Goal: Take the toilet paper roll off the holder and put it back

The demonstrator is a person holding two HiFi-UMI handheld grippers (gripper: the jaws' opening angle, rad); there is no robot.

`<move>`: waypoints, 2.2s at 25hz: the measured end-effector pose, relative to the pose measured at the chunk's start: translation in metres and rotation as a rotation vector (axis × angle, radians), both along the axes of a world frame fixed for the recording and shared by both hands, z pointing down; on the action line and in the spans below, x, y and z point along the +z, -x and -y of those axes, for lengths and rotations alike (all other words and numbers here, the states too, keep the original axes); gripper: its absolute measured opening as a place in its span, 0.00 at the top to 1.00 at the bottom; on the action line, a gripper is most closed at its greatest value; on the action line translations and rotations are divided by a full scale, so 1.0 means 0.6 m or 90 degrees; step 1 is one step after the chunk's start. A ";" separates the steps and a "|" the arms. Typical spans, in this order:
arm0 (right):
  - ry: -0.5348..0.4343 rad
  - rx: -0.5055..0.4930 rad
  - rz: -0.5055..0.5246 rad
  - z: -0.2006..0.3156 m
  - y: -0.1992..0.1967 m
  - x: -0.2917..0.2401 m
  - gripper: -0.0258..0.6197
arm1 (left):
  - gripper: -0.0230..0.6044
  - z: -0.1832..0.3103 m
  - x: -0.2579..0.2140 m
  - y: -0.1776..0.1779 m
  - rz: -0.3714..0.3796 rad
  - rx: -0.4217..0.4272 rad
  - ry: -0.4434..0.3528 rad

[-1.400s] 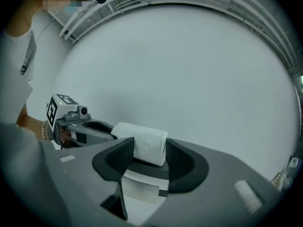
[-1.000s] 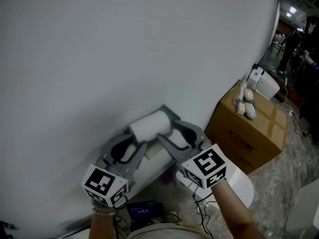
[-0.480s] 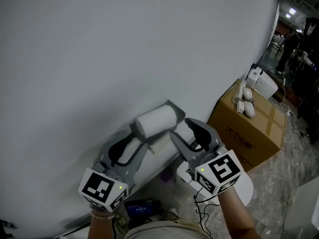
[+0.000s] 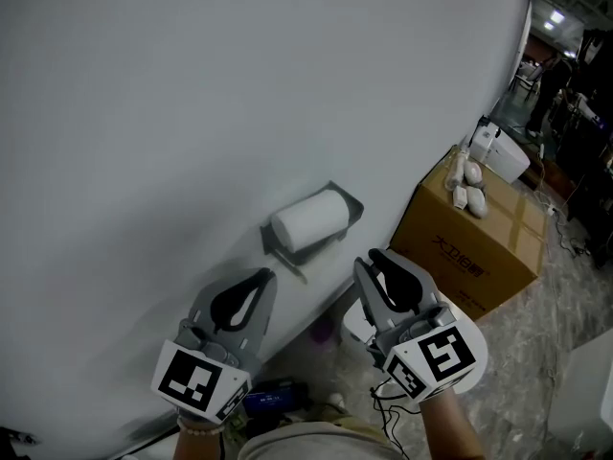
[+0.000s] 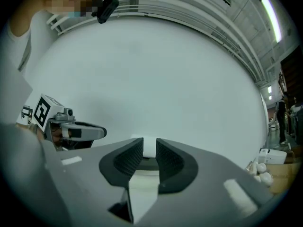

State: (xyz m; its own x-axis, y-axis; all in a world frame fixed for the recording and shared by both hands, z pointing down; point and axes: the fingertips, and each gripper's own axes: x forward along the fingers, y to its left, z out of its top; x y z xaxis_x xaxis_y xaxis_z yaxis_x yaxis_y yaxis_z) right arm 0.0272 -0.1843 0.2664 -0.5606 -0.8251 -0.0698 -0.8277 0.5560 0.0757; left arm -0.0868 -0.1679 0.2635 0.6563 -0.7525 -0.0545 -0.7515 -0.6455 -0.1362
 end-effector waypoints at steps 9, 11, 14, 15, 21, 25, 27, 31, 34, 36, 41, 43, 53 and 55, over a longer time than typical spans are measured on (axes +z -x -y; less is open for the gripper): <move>0.008 0.033 -0.019 -0.047 0.009 0.017 0.90 | 0.97 -0.029 0.028 0.008 0.011 0.010 0.018; 0.014 0.037 -0.019 -0.054 0.008 0.024 0.90 | 0.97 -0.034 0.037 0.008 0.013 0.014 0.025; 0.024 0.042 -0.020 -0.061 0.005 0.036 0.90 | 0.97 -0.040 0.051 0.006 0.014 0.022 0.033; 0.027 0.044 -0.020 -0.062 0.003 0.040 0.90 | 0.97 -0.041 0.055 0.004 0.016 0.024 0.034; 0.046 0.046 -0.015 -0.071 -0.005 0.051 0.91 | 0.97 -0.049 0.060 0.001 0.028 0.027 0.031; 0.049 0.047 -0.015 -0.071 -0.007 0.056 0.92 | 0.97 -0.046 0.063 0.000 0.029 0.027 0.031; 0.048 0.046 -0.016 -0.070 -0.007 0.056 0.92 | 0.97 -0.045 0.060 -0.002 0.027 0.029 0.030; 0.048 0.047 -0.013 -0.070 -0.007 0.057 0.92 | 0.97 -0.043 0.063 -0.006 0.028 0.034 0.030; 0.047 0.050 -0.011 -0.069 -0.008 0.058 0.92 | 0.97 -0.042 0.064 -0.008 0.028 0.039 0.030; 0.046 0.052 -0.010 -0.070 -0.009 0.053 0.92 | 0.97 -0.042 0.061 -0.009 0.029 0.040 0.030; 0.041 0.053 -0.009 -0.071 -0.010 0.049 0.92 | 0.97 -0.041 0.063 -0.011 0.028 0.044 0.031; 0.039 0.052 -0.009 -0.071 -0.008 0.049 0.93 | 0.97 -0.040 0.065 -0.011 0.028 0.045 0.031; 0.041 0.040 -0.015 -0.071 0.004 0.050 0.93 | 0.97 -0.040 0.068 -0.003 0.032 0.040 0.045; 0.043 0.040 -0.015 -0.068 0.004 0.053 0.93 | 0.97 -0.039 0.072 -0.002 0.034 0.039 0.052</move>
State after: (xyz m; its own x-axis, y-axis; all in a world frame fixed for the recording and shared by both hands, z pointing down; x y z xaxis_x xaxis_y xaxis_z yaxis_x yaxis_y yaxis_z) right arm 0.0246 -0.1433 0.2981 -0.5090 -0.8608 -0.0001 -0.8593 0.5081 0.0594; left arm -0.0859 -0.1445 0.3066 0.7018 -0.7111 0.0416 -0.7031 -0.7009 -0.1201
